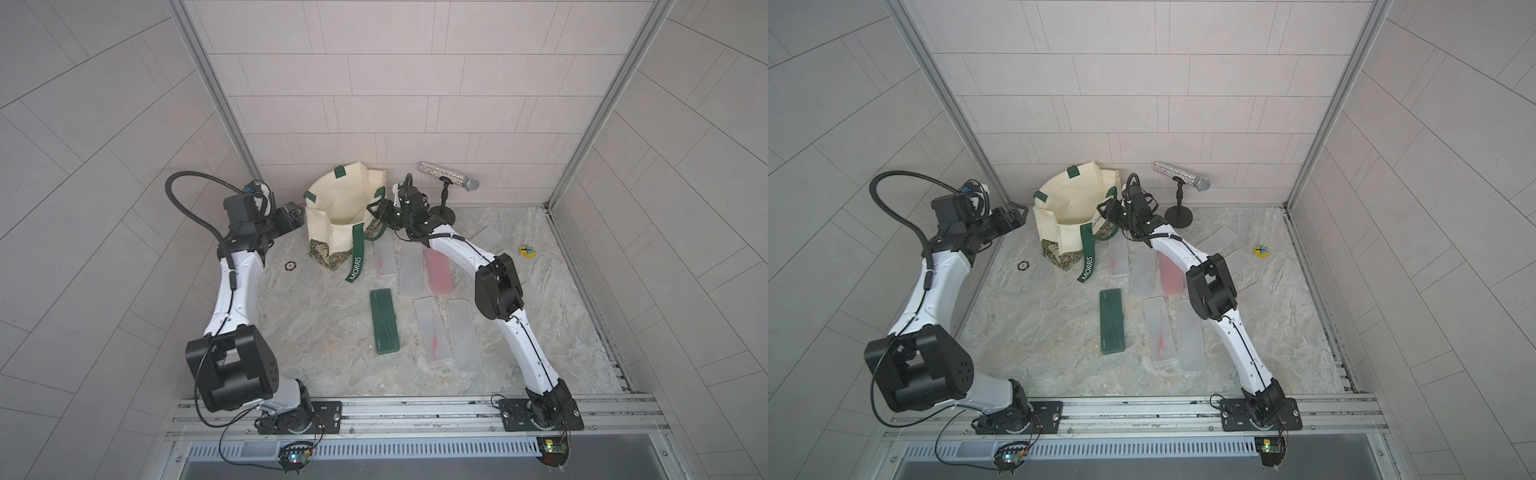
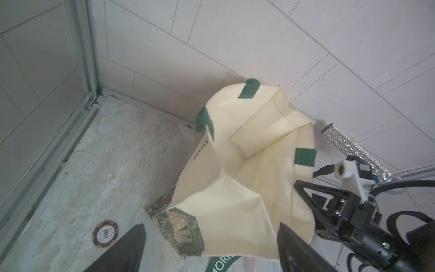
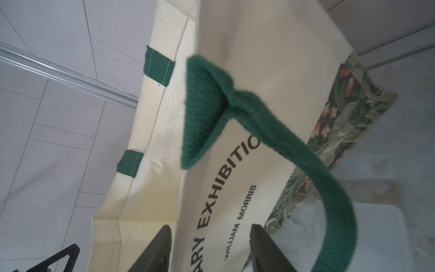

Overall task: Take out the pencil case from the canvas bag
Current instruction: Place the canvas bag at the center of the board, then reset both arms

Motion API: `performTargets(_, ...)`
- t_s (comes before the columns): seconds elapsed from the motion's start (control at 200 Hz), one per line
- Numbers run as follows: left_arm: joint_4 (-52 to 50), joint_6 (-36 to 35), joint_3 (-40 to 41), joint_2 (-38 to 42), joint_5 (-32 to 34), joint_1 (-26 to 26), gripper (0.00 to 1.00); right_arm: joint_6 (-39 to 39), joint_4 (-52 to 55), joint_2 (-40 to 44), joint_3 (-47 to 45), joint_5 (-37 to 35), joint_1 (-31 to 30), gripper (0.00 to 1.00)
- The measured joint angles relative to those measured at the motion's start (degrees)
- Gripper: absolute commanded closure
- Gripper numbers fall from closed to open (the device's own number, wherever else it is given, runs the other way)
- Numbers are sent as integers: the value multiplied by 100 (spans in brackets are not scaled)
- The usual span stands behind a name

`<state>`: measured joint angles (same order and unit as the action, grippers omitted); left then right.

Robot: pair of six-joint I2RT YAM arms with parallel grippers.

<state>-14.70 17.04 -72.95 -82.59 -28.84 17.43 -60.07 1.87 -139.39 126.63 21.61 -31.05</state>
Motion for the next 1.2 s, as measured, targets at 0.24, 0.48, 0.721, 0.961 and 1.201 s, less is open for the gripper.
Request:
performTargets(0.24, 258, -227, 1080, 811, 151, 98, 1, 387, 92, 1316, -1355, -17, 105, 23)
performTargets(0.48, 597, -358, 1921, 1198, 103, 96, 0, 798, -149, 2688, -2833, 63, 396, 1)
performTargets(0.721, 1239, -361, 3018, 1567, 365, 92, 0, 1456, -149, 3845, -4557, -55, 844, 0)
performTargets(0.961, 2463, -507, 4227, 1744, 772, 74, 0, 2472, 59, 4878, -5906, -647, 1335, 0)
performTargets(1.201, 4645, -640, 5678, 1659, 984, -162, 0, 3193, 94, 5816, -7125, -1303, 1998, 1)
